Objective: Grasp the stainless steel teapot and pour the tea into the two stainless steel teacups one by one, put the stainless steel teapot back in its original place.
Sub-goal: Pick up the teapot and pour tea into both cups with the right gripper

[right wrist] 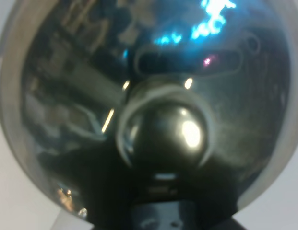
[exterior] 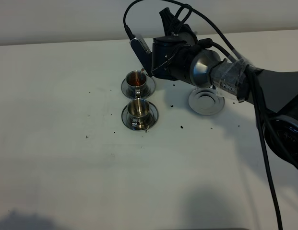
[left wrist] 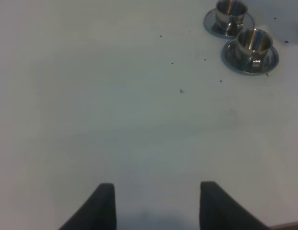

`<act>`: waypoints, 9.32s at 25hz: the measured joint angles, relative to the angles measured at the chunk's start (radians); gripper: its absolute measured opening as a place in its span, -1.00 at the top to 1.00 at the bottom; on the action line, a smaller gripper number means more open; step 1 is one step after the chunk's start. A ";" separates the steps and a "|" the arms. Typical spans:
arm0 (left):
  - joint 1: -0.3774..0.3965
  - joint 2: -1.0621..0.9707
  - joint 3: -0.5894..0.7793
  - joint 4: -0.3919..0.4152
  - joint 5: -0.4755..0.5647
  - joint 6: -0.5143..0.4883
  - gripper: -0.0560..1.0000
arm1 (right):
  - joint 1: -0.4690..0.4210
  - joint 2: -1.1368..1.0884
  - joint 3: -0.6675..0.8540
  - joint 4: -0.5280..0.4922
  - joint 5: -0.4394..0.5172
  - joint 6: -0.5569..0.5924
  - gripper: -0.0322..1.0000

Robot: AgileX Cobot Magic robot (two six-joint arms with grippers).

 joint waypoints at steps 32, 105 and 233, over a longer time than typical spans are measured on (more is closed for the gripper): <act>0.000 0.000 0.000 0.000 0.000 0.000 0.08 | 0.000 0.000 0.000 -0.069 -0.018 -0.021 0.59; 0.000 0.000 0.000 0.000 0.000 0.000 0.08 | 0.004 -0.326 0.246 0.884 0.268 0.342 0.59; 0.000 0.000 0.000 -0.001 0.000 0.000 0.08 | 0.170 -0.193 0.302 -0.158 0.094 -0.064 0.59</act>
